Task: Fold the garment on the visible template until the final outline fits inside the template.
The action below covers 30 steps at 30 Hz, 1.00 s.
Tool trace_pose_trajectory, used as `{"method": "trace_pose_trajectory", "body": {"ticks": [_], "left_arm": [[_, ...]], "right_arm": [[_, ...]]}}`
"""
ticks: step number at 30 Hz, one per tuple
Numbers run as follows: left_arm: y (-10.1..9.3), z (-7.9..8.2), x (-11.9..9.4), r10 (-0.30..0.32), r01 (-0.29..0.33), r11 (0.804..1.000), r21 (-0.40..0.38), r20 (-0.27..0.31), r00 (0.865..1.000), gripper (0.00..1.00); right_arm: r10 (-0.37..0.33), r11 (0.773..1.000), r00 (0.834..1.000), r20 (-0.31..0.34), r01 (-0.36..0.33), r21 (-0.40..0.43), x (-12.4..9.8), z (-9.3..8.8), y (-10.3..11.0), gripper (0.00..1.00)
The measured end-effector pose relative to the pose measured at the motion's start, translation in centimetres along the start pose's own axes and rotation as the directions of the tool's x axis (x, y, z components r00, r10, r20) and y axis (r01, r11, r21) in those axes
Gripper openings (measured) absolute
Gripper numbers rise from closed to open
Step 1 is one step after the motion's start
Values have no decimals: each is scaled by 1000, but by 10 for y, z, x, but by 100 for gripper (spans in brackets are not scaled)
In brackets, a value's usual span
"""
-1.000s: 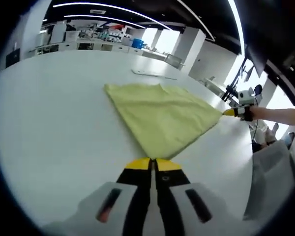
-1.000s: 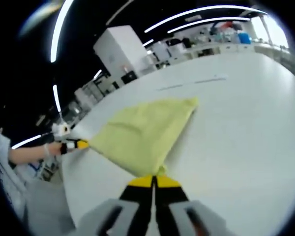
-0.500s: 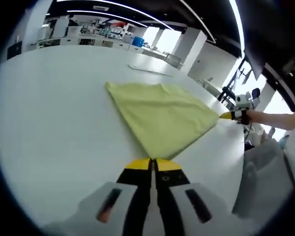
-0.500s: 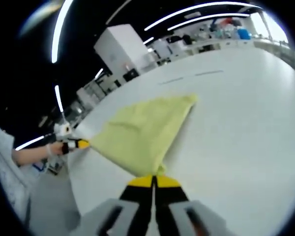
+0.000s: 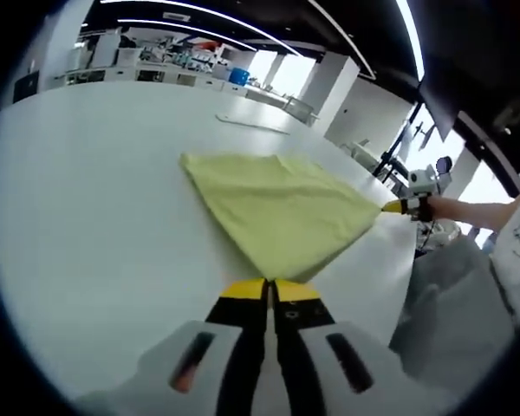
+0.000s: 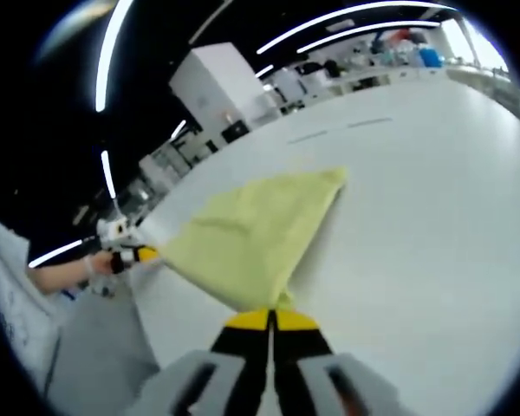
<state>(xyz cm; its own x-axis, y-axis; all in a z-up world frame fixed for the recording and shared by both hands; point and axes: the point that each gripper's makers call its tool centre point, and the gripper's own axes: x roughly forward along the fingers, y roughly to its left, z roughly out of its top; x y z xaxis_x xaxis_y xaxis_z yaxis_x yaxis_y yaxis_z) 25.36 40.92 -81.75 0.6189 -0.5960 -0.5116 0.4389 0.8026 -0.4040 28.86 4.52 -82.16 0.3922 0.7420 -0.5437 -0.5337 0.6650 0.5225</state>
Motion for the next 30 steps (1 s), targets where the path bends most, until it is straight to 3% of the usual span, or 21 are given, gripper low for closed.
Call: {"method": "trace_pose_trajectory", "body": {"ticks": [9,17,20,24,26,28,29,30], "left_arm": [[-10,-14,-11,-2,2,1000,-18,-3,1000,0],[-10,-18,-10,16,-16,999,-52,-2,1000,0],[-13,-14,-13,17,-16,999,-47,13,1000,0],[-11,-5,-22,20,-17,999,-47,57,998,7],[-18,2,-28,15,-12,999,-44,73,997,17],[-21,8,-32,19,-18,1000,-9,81,997,30],[-24,10,-34,23,-23,1000,-2,83,996,42],[-26,12,-35,24,-25,1000,5,82,996,51]], "right_arm": [[1,1000,1000,-2,-1,17,-9,-21,8,0],[-8,1000,1000,9,8,26,-10,-22,11,0],[-35,999,999,17,35,-10,-16,-20,12,0],[-45,998,997,60,47,-31,-29,-12,15,21],[-60,995,995,82,66,-69,-35,-8,16,32],[-89,990,990,105,100,-101,-41,-4,14,53],[-105,986,988,117,118,-114,-43,-2,12,64],[-142,979,981,135,159,-125,-46,0,9,80]]}}
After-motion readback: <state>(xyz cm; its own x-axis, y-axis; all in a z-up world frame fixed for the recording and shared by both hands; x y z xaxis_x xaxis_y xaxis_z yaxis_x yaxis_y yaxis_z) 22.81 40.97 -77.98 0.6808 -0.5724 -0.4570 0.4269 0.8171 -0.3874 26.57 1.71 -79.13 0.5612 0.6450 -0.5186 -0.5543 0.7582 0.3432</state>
